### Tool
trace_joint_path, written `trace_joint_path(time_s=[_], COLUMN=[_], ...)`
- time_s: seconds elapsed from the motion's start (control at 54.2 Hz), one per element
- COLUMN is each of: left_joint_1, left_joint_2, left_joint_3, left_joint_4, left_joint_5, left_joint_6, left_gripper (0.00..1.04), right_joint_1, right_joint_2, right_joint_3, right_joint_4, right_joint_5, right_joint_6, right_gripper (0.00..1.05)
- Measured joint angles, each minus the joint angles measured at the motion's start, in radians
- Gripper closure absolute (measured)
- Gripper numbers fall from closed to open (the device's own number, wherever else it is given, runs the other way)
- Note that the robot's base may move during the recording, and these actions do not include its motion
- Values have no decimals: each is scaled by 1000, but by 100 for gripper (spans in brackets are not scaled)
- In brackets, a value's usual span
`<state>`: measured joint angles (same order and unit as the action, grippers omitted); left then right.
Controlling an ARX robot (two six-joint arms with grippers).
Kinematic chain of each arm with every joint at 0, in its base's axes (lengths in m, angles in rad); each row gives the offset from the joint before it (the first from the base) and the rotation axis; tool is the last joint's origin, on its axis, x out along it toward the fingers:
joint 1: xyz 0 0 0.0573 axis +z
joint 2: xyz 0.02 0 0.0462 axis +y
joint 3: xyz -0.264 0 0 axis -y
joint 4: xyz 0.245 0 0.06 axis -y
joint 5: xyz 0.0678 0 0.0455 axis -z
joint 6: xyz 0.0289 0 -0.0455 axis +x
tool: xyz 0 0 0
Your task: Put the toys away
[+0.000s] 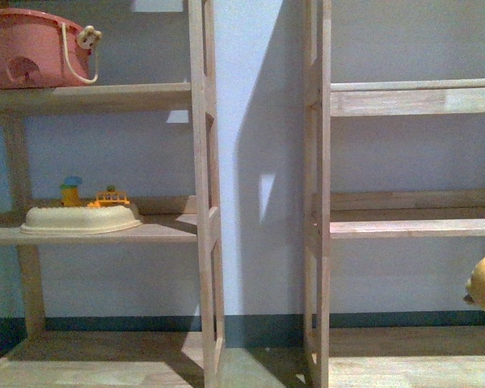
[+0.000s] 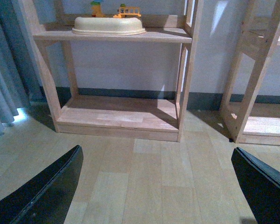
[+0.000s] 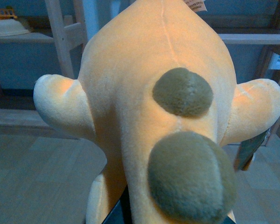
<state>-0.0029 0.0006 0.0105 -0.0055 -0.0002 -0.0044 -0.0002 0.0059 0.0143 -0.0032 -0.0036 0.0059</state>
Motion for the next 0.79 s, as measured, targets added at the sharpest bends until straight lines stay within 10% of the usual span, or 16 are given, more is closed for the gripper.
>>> trace_joint_path(time_s=[0.793], left_joint_1=[0], left_joint_2=[0], left_joint_3=[0], left_joint_4=[0], left_joint_5=[0], left_joint_6=[0], left_gripper=[6], right_joint_1=[0], right_joint_2=[0], right_joint_3=[0], right_joint_4=[0], right_joint_5=[0], right_joint_6=[0], right_gripper=[98])
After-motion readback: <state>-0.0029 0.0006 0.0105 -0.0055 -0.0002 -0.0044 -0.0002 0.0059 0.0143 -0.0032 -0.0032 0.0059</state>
